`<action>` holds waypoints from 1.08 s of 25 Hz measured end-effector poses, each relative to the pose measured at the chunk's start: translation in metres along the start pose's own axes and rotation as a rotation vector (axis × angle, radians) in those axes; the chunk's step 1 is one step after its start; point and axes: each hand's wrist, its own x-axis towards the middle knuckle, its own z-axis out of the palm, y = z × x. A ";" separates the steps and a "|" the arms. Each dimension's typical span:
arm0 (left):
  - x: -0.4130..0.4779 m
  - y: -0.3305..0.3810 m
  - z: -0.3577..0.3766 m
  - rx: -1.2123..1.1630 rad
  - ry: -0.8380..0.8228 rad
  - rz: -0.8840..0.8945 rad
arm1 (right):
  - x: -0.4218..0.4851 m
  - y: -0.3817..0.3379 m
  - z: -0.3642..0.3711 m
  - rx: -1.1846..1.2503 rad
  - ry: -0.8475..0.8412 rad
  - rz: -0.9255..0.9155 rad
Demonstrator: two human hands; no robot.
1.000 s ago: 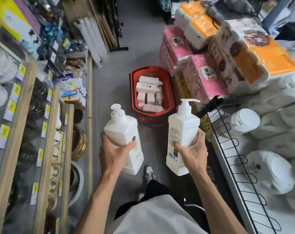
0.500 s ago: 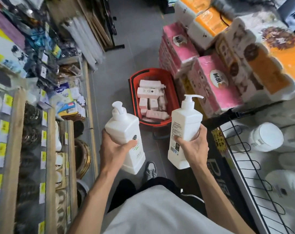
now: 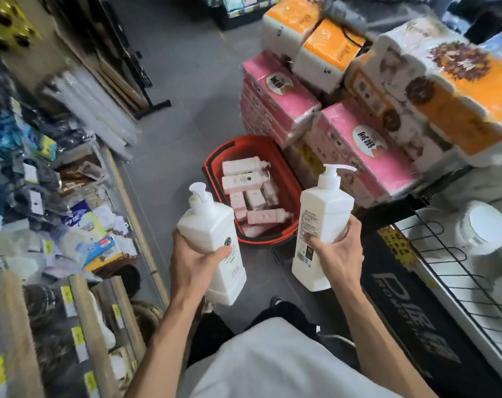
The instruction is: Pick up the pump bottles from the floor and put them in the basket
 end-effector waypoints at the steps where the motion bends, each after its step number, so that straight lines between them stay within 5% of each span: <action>1: 0.018 0.005 -0.011 0.031 -0.035 0.019 | -0.006 -0.006 0.013 0.023 0.043 0.024; 10: 0.159 0.064 -0.058 0.197 -0.331 0.158 | -0.051 -0.048 0.083 0.152 0.271 0.206; 27: 0.260 0.145 0.052 0.255 -0.683 0.244 | 0.043 -0.091 0.110 0.292 0.495 0.424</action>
